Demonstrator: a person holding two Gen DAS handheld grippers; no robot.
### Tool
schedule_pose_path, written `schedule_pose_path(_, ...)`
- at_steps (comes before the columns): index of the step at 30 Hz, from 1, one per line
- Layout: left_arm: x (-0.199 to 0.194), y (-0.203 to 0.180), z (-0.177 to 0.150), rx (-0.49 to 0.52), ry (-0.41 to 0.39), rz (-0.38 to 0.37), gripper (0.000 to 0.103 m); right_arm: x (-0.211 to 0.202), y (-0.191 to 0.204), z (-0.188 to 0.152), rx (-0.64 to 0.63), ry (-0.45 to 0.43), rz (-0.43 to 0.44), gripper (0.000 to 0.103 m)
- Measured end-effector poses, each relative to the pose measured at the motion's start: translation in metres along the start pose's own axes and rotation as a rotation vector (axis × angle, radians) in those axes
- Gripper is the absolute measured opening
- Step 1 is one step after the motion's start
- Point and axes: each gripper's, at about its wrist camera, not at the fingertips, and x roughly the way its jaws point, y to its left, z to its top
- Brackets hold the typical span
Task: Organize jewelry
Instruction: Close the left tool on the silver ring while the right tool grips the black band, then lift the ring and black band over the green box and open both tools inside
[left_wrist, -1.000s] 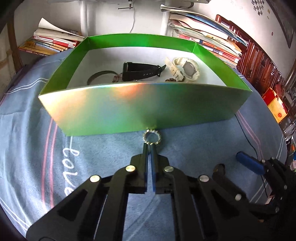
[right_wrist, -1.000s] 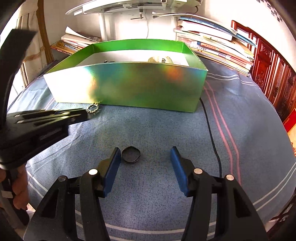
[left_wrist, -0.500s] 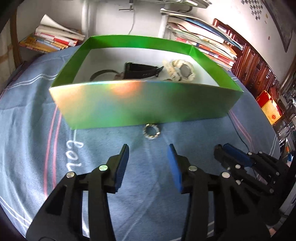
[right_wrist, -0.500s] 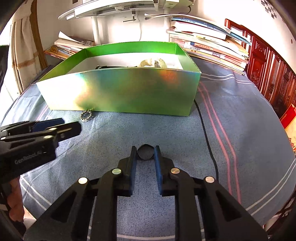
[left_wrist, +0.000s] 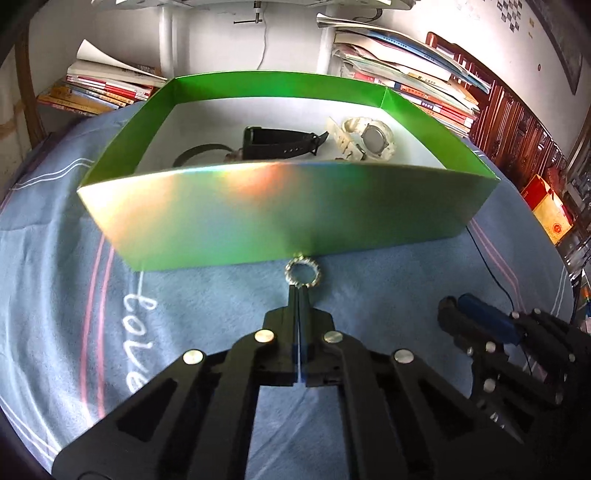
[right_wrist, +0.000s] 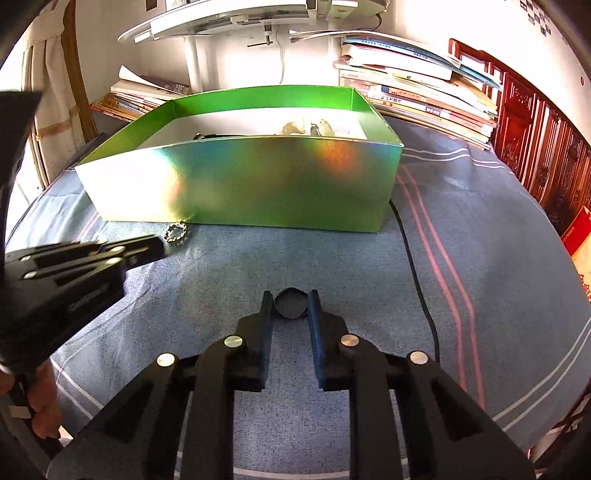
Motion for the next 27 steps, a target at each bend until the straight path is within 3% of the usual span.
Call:
schedule_pose_path(7, -0.016, 0.015, -0.018, -0.036, 0.003, 0.027, 0.002, 0.002, 0.005, 0.002, -0.005, 0.0, 0.002, 0.019)
schedule_pose_path(9, -0.017, 0.009, -0.021, -0.018, -0.002, 0.035, 0.007, 0.001, 0.005, 0.002, -0.01, -0.001, 0.005, 0.019)
schedule_pose_path(10, -0.017, 0.007, -0.021, -0.014, -0.003, 0.029, 0.016, 0.001, 0.005, 0.002, -0.012, 0.002, 0.006, 0.019)
schedule_pose_path(11, -0.017, 0.005, -0.02, -0.013, -0.003, 0.02, 0.033, 0.001, 0.005, 0.002, -0.014, 0.006, 0.007, 0.019)
schedule_pose_path(13, -0.015, 0.0, -0.016, -0.013, -0.008, 0.018, 0.05, 0.002, 0.005, 0.004, -0.016, 0.013, 0.004, 0.019)
schedule_pose_path(23, 0.008, -0.014, 0.008, -0.016, -0.015, 0.076, 0.05, 0.004, 0.005, 0.006, -0.015, 0.018, -0.015, 0.019)
schedule_pose_path(24, 0.009, -0.014, 0.009, -0.021, -0.018, 0.081, 0.047, 0.004, 0.005, 0.006, -0.016, 0.018, -0.014, 0.019)
schedule_pose_path(26, 0.009, -0.012, 0.009, -0.022, -0.026, 0.105, 0.024, 0.004, 0.005, 0.005, -0.013, 0.016, -0.011, 0.019)
schedule_pose_path(27, 0.009, -0.011, 0.009, -0.024, -0.028, 0.106, 0.02, 0.003, 0.004, 0.005, -0.013, 0.016, -0.011, 0.019)
